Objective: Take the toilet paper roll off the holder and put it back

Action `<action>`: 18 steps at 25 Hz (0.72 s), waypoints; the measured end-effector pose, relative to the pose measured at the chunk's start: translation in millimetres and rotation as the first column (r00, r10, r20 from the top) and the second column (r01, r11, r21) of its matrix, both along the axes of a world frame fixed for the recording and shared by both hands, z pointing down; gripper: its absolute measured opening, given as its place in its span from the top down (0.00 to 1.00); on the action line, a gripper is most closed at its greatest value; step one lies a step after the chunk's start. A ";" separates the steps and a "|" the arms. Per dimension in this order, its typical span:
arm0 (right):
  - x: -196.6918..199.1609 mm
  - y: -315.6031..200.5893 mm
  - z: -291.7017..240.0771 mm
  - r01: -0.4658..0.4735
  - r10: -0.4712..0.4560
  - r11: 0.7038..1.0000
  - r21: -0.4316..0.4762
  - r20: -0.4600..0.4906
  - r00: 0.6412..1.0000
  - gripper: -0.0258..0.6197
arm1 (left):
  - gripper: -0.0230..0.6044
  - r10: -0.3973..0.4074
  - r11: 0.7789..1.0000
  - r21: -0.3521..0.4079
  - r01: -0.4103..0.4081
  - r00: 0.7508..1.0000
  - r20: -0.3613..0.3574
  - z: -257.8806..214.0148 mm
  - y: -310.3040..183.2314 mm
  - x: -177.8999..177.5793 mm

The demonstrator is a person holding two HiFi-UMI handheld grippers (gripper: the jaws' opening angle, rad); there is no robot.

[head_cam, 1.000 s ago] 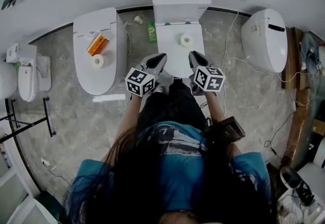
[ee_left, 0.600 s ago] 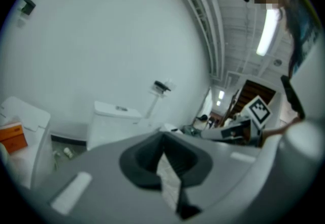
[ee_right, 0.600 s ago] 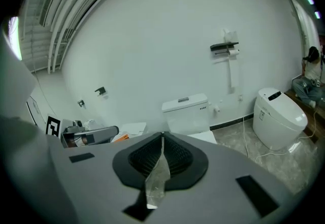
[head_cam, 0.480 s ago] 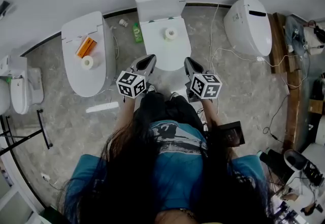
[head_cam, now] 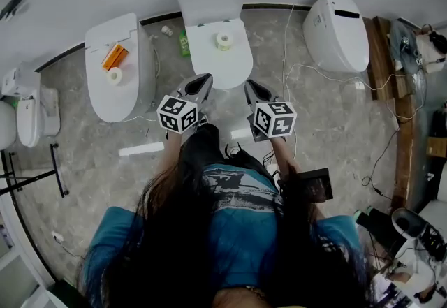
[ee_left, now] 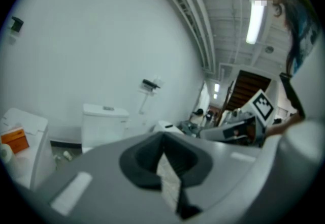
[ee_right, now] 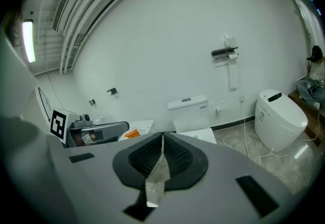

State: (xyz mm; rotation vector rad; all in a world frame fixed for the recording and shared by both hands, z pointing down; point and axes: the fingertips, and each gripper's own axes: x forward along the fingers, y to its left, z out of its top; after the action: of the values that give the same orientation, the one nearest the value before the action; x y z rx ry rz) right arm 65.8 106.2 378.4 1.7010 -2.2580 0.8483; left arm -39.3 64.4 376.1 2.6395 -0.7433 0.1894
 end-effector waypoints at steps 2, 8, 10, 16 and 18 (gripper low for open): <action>6.4 24.6 0.5 0.012 -0.012 1.000 0.004 -0.006 1.000 0.92 | 0.97 -0.012 1.000 0.014 0.012 1.000 0.009 -4.3 23.6 6.2; 9.8 104.8 6.9 0.054 -0.054 0.998 0.020 0.001 0.999 0.92 | 0.97 -0.056 0.998 0.017 0.056 0.998 0.033 -2.4 114.5 9.9; 9.7 126.8 9.6 0.071 -0.072 0.997 0.020 0.011 0.997 0.92 | 0.97 -0.066 0.998 0.013 0.065 0.997 0.049 2.7 141.9 12.4; 7.1 177.9 11.9 0.107 -0.107 0.994 0.018 0.036 0.994 0.92 | 0.97 -0.050 0.999 0.020 0.048 0.995 0.087 3.5 205.0 22.3; 3.8 186.0 10.2 0.114 -0.115 0.993 0.024 0.042 0.992 0.92 | 0.97 -0.047 0.998 0.033 0.044 0.995 0.089 -0.8 215.6 22.1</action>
State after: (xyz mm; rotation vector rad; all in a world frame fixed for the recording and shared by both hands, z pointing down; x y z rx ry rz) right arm 69.6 292.2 388.6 1.5582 -2.3760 0.8462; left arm -17.2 279.9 375.3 2.6549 -0.8412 0.2880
